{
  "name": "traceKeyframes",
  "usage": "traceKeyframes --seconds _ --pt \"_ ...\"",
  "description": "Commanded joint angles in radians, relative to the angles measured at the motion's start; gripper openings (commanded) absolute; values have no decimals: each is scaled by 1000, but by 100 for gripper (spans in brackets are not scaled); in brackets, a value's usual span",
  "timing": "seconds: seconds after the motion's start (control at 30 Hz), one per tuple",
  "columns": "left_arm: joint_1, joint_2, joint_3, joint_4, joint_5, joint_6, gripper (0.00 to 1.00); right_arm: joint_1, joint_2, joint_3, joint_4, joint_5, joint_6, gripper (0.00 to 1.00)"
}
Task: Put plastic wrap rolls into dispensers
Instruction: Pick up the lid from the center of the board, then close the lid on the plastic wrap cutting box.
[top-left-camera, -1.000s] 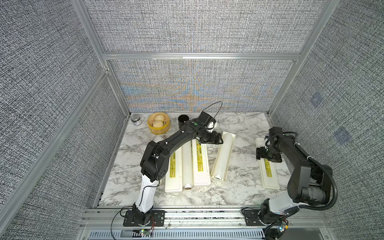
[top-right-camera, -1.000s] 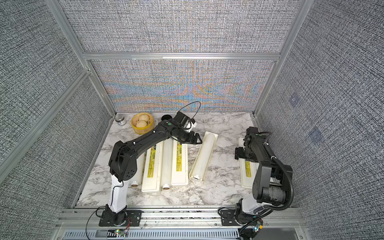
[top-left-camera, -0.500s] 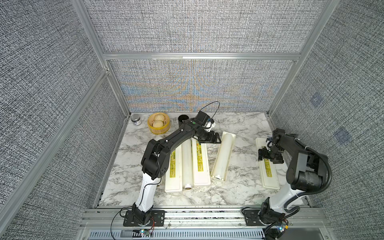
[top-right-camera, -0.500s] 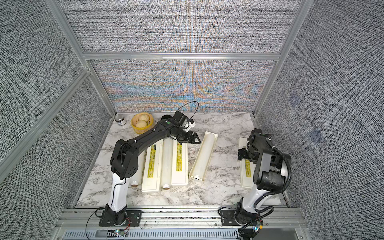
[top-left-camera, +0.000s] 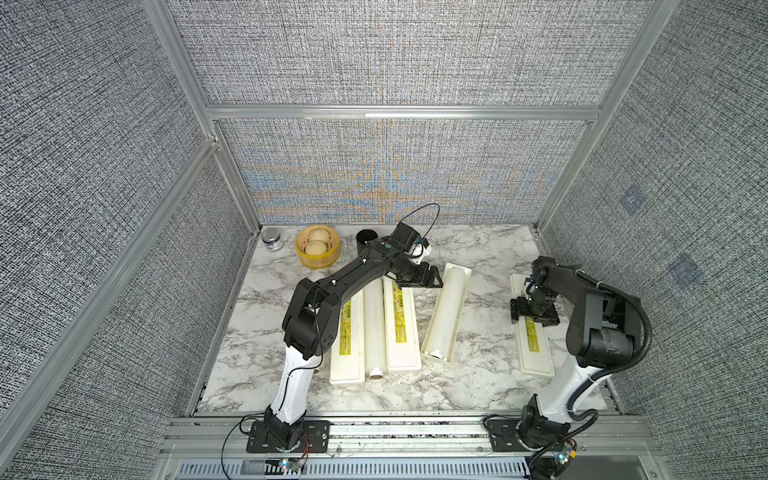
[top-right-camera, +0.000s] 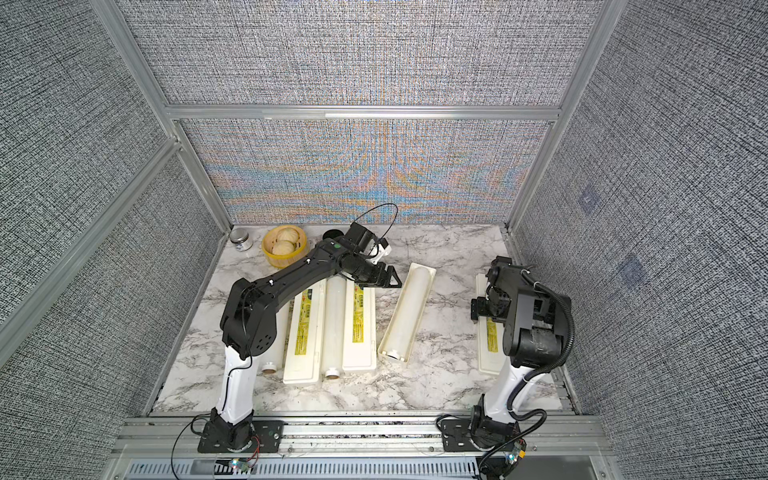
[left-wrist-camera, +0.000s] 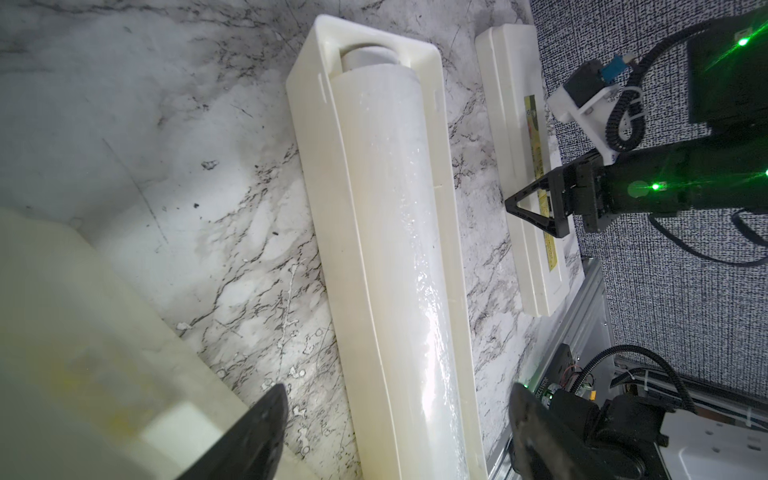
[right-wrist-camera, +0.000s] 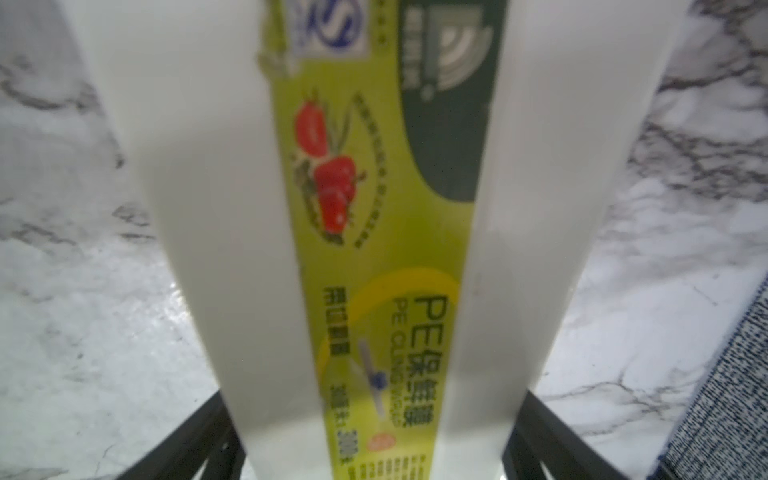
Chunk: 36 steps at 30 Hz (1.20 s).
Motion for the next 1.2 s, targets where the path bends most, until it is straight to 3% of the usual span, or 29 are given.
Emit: traceKeyframes --seconds 0.0,0.2,0.6,0.87,1.17 --pt "1 -14 -12 19 4 -2 82 5 17 -25 -20 -104 104 85" --pt "1 -34 -47 34 -1 -5 82 16 -25 -59 10 -165 187 78" --pt "3 -81 -103 86 -32 -27 82 114 -260 -8 -147 -267 331 77" --pt "28 -115 -168 155 3 -79 82 323 -351 53 -219 -359 508 77" --pt "55 -202 -196 172 -8 -98 82 534 -298 108 -150 -382 758 77"
